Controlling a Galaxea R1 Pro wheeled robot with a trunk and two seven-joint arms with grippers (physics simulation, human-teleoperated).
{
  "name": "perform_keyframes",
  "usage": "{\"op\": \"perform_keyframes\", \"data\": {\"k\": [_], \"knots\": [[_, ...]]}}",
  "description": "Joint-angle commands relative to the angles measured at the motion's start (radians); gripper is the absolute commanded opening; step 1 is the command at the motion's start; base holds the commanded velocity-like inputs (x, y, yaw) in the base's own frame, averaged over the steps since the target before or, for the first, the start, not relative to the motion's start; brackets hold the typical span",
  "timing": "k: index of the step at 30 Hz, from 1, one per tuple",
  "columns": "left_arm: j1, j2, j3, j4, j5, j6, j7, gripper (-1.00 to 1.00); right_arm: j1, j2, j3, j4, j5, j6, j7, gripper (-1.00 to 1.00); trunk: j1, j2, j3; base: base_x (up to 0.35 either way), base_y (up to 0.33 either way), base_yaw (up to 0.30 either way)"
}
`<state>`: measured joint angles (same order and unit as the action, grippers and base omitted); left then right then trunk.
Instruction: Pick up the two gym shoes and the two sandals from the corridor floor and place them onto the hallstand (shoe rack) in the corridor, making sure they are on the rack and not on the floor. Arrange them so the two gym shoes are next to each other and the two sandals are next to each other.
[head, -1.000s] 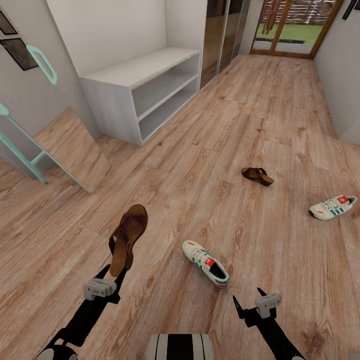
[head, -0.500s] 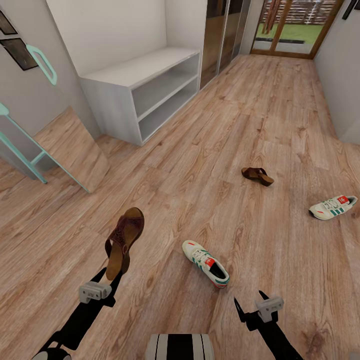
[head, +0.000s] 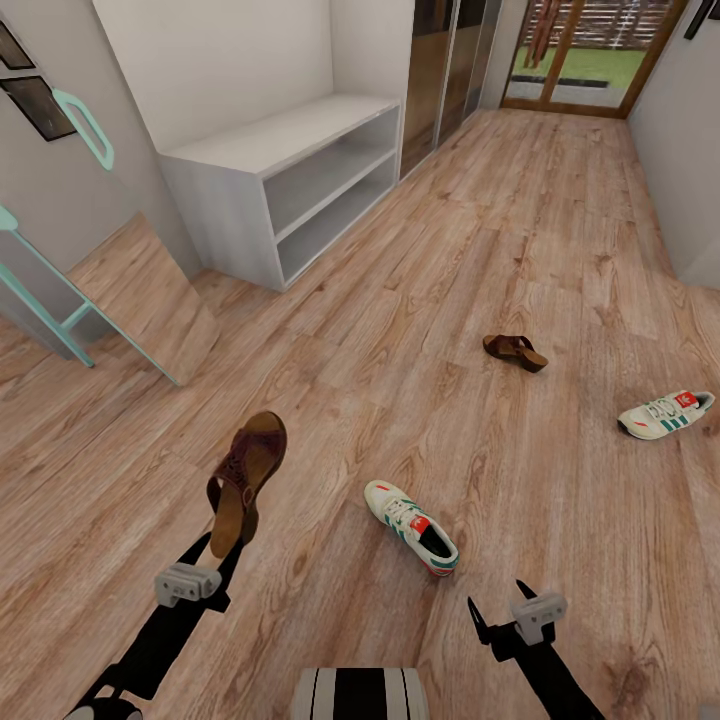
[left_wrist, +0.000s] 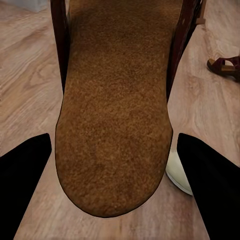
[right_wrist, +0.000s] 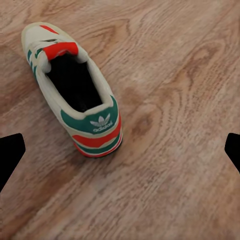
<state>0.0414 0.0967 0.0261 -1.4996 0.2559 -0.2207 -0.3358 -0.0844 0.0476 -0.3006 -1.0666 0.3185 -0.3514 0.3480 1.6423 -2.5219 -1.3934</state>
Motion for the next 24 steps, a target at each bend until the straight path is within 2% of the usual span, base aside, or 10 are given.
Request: {"op": "perform_keyframes", "data": {"k": [1,7,8,12,13,17,18,24], "knots": [[0.000,0.000,0.000,0.000,0.000,-0.004,-0.001,-1.00,-0.003,0.001,0.004,0.005,0.002,-0.005,0.001,1.00,0.000,0.000,0.000,0.000,0.000,0.000],[0.002,0.001,0.001,0.001,0.001,-0.015,-0.001,-1.00,-0.067,0.004,0.092,0.066,0.017,-0.052,-0.006,1.00,0.000,0.000,0.000,0.000,0.000,0.000],[0.002,0.001,0.001,0.001,0.001,-0.017,-0.001,-1.00,-0.098,0.004,0.110,0.107,0.020,-0.057,-0.018,1.00,0.000,0.000,0.000,0.000,0.000,0.000],[0.003,0.001,-0.002,0.001,0.001,-0.018,-0.003,-1.00,-0.177,0.002,0.133,0.232,0.032,-0.065,-0.054,1.00,0.000,0.000,0.000,0.000,0.000,0.000],[0.003,0.001,-0.003,0.001,0.001,-0.018,-0.003,-1.00,-0.221,0.000,0.142,0.310,0.048,-0.070,-0.065,1.00,0.000,0.000,0.000,0.000,0.000,0.000],[0.003,0.000,-0.004,0.001,-0.001,-0.019,-0.005,-1.00,-0.299,-0.002,0.161,0.441,0.101,-0.083,-0.077,1.00,0.000,0.000,0.000,0.000,0.000,0.000],[0.003,0.000,-0.005,0.001,-0.002,-0.019,-0.005,-1.00,-0.326,-0.003,0.166,0.483,0.127,-0.093,-0.081,1.00,0.000,0.000,0.000,0.000,0.000,0.000],[0.003,0.000,-0.005,0.001,-0.003,-0.020,-0.006,-1.00,-0.364,-0.008,0.172,0.535,0.163,-0.108,-0.085,1.00,0.000,0.000,0.000,0.000,0.000,0.000]]}}
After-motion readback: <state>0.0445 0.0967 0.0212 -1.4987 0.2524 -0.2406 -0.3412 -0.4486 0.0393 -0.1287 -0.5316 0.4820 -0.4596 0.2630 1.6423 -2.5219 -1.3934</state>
